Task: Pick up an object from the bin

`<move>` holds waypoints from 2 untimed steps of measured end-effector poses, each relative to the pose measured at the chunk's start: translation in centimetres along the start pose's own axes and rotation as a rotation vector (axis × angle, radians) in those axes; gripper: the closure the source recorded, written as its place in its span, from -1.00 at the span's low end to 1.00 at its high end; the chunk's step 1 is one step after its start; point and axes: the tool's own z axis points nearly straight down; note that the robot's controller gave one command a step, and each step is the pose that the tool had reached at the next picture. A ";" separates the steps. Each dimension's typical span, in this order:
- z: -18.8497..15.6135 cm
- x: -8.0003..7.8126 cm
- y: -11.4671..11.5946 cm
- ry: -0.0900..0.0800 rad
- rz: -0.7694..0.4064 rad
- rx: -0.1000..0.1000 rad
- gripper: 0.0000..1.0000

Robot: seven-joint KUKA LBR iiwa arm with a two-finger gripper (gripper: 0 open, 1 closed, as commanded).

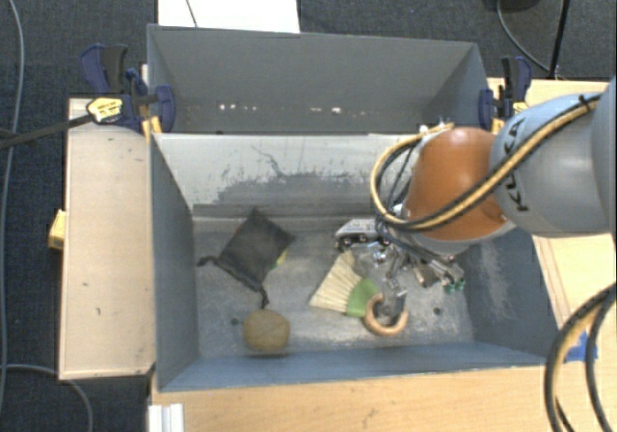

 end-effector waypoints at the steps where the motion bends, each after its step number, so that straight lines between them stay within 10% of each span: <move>1: 0.0 0.0 0.0 0.000 -0.001 0.000 1.00; 2: 0.0 -0.2 0.3 -0.001 0.008 0.001 1.00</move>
Offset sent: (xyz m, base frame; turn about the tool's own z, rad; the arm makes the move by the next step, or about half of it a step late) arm 0.0015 0.0114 0.0022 0.0180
